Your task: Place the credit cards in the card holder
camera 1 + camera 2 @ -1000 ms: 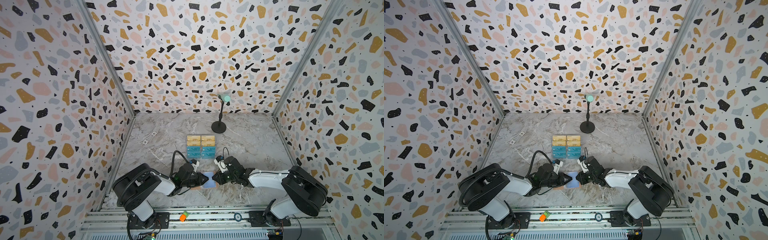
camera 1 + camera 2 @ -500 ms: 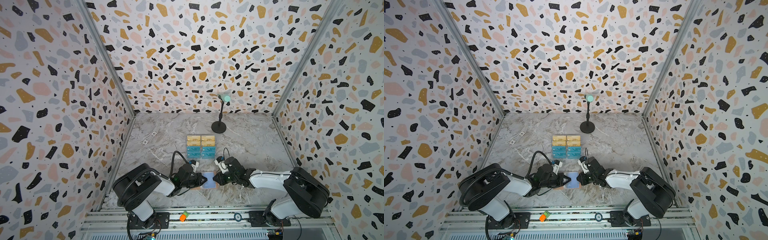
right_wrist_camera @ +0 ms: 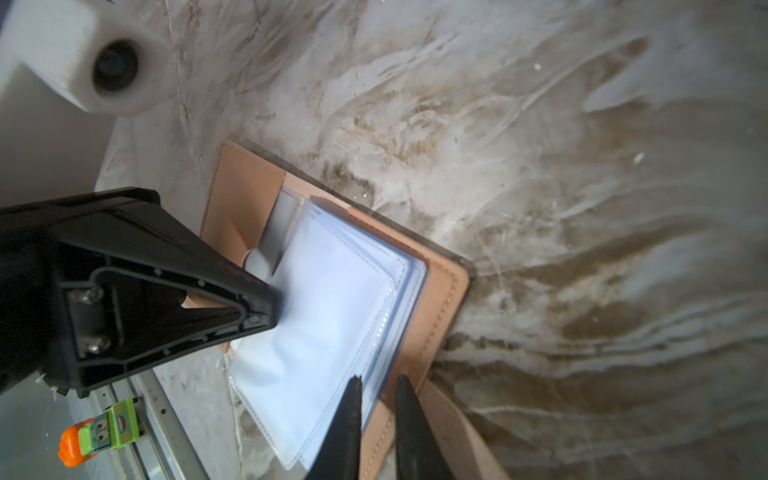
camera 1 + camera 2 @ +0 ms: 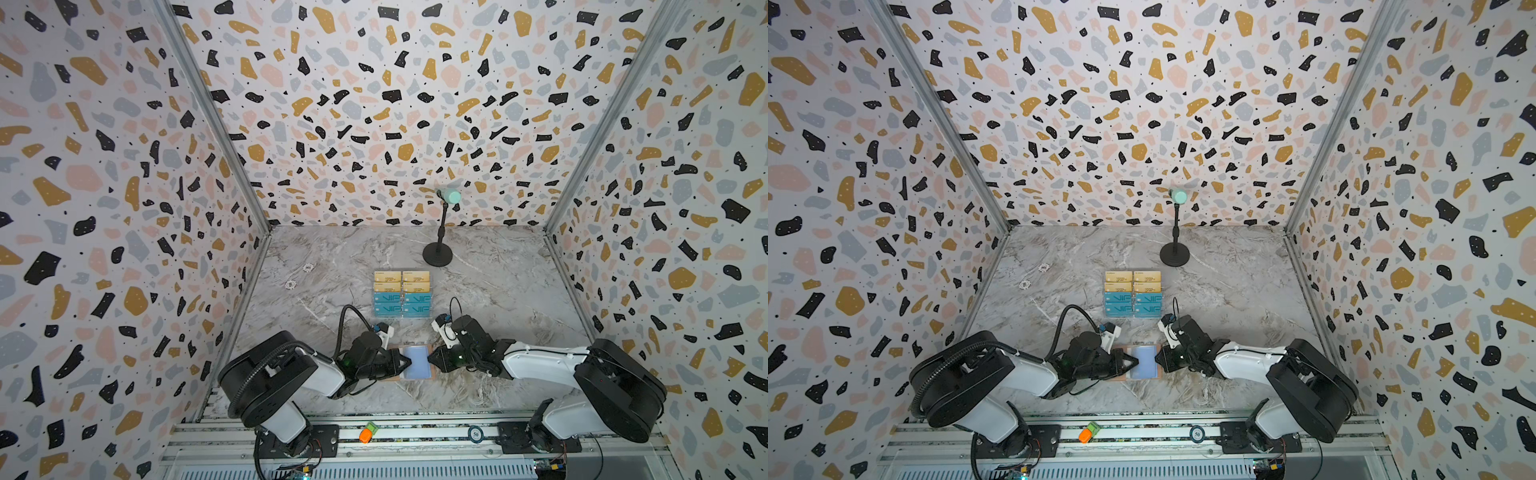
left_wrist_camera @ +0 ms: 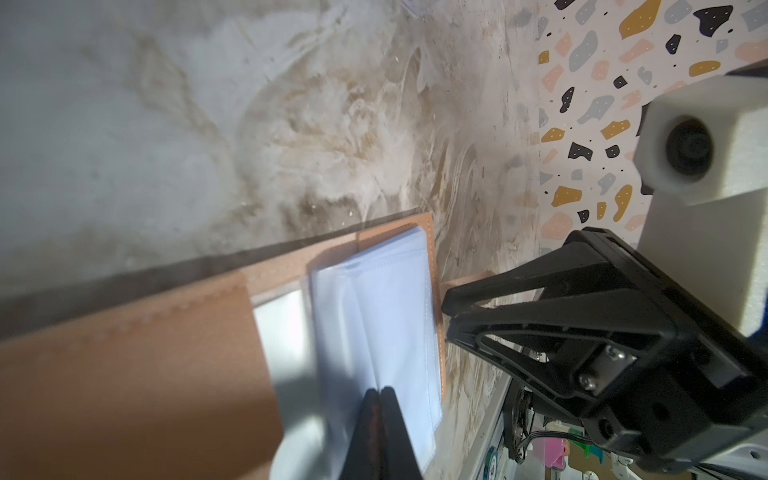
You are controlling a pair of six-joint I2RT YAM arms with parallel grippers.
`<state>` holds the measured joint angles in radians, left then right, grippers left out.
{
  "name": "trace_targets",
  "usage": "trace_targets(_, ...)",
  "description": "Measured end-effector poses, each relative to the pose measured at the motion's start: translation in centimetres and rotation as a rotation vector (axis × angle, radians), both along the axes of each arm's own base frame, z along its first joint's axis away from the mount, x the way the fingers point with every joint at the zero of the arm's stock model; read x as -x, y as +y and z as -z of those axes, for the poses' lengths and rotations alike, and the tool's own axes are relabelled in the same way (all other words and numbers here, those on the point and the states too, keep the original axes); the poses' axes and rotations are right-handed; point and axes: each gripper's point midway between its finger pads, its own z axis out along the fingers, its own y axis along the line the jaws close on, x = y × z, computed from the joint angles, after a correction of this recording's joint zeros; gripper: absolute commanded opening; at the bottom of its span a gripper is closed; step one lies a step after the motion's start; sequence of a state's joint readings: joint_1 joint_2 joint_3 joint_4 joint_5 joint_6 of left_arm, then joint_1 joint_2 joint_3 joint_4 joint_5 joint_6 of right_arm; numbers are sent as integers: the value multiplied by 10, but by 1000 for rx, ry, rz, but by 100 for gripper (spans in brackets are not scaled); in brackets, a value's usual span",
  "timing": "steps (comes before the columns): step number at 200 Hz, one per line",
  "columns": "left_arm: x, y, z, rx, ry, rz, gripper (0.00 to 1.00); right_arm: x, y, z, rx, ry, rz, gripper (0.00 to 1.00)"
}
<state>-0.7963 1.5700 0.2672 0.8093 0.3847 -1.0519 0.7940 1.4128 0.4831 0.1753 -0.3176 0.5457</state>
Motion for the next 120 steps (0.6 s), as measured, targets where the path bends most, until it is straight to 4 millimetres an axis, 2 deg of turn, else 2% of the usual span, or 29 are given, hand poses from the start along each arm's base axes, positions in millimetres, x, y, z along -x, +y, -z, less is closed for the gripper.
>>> trace_targets(77, 2, 1, -9, 51, -15, -9, 0, 3, 1, 0, -7, 11, -9, 18)
trace_targets(120, 5, 1, -12, 79, -13, -2, 0, 10, 9, -2, -34, 10, -53, 18)
